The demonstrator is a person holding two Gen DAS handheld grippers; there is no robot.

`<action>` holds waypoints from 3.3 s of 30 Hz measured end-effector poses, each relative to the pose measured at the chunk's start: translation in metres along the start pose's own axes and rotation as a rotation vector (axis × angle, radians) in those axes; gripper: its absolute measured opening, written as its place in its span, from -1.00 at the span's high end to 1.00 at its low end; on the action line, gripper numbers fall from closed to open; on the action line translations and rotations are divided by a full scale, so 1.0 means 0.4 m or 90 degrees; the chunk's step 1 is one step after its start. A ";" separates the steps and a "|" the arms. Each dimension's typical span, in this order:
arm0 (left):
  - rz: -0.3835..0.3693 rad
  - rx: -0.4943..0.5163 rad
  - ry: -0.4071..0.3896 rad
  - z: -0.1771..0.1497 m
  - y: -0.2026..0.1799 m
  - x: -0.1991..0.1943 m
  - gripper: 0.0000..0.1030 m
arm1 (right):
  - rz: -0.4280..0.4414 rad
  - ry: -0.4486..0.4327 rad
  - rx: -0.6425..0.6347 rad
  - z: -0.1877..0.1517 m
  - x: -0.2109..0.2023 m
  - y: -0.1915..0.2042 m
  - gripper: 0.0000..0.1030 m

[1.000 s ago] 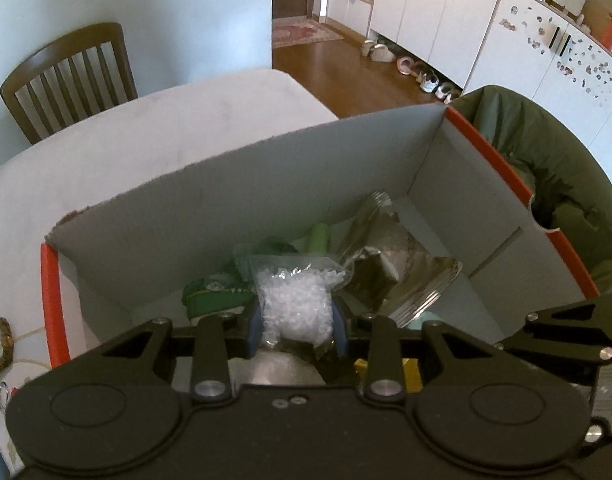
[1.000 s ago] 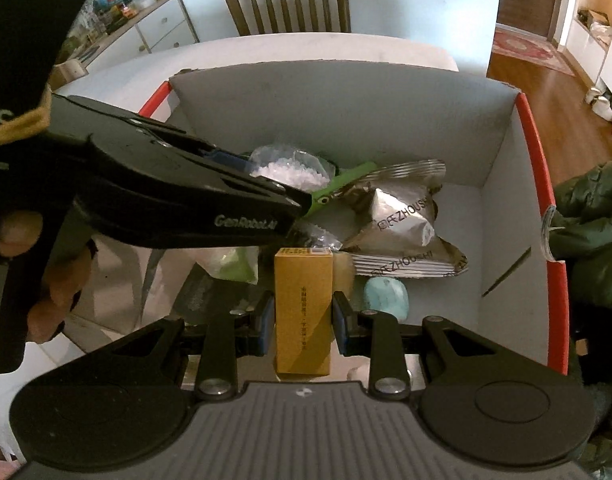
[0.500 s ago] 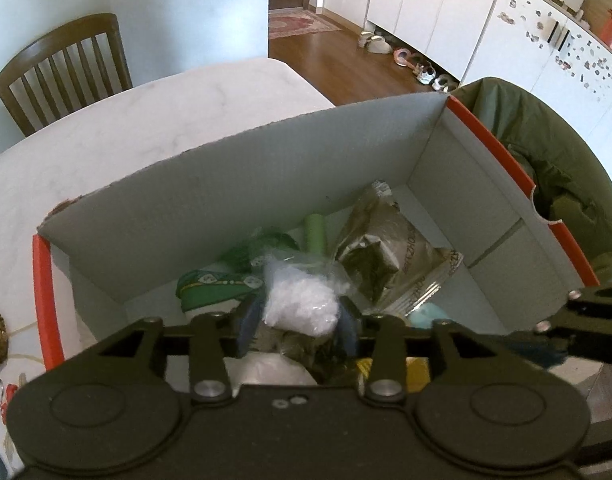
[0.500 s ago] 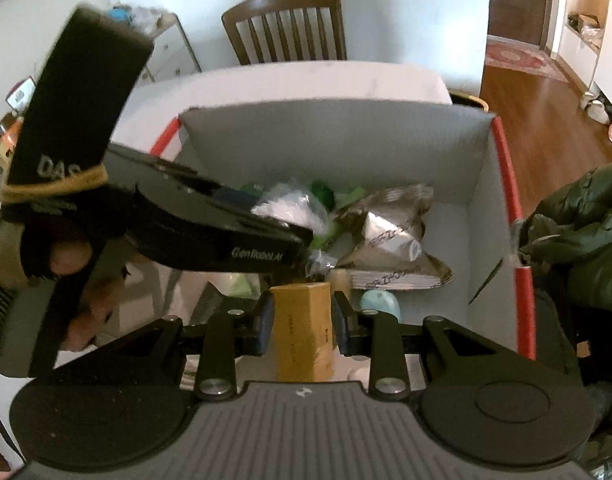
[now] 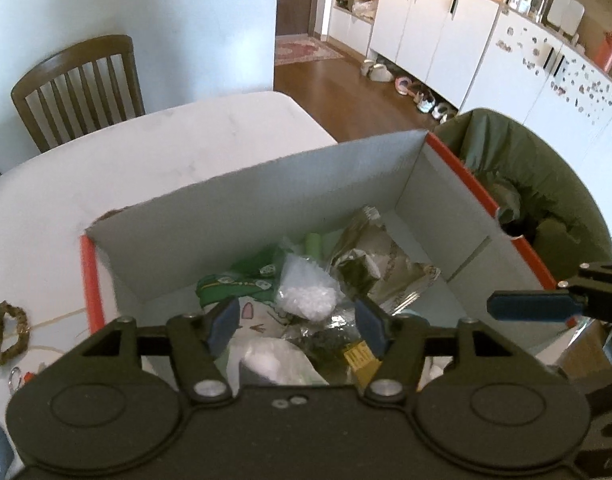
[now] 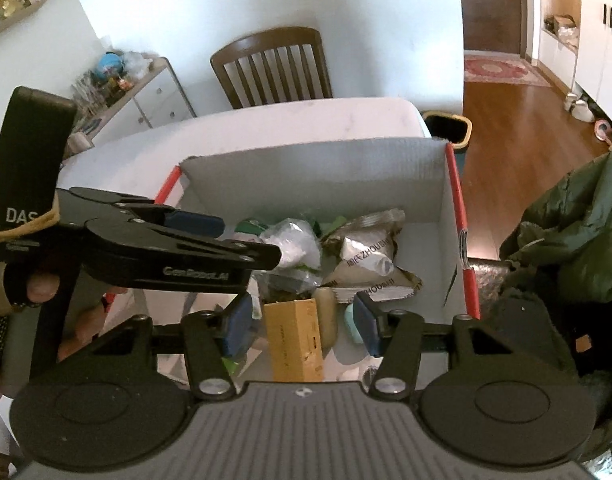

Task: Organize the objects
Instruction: 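Withdraw both tools from the box back over the table, then grasp the brown bead bracelet with the left tool while the right tool grasps the orange plush keychain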

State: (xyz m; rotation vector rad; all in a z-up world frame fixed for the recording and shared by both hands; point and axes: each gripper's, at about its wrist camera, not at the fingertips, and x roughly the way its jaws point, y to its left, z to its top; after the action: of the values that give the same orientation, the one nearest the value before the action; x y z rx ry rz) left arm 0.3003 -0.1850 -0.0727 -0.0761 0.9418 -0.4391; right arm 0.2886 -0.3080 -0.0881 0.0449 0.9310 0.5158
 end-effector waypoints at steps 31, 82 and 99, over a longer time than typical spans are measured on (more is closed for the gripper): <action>-0.012 -0.014 -0.169 -0.133 0.210 -0.351 -0.94 | 0.018 -0.123 0.004 0.003 -0.116 0.295 -0.62; 0.069 -0.086 -0.107 -0.200 0.846 -0.075 -0.98 | -0.040 0.021 -0.097 0.040 0.433 0.719 -0.72; 0.069 -0.052 -0.075 -0.172 0.826 0.046 -0.63 | -0.048 0.051 -0.157 0.035 0.569 0.712 -0.62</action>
State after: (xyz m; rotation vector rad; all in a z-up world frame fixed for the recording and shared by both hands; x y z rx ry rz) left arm 0.3642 0.1167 -0.2106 -0.1240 0.8428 -0.2926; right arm 0.2947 0.0455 -0.1784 -0.2341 0.9373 0.5628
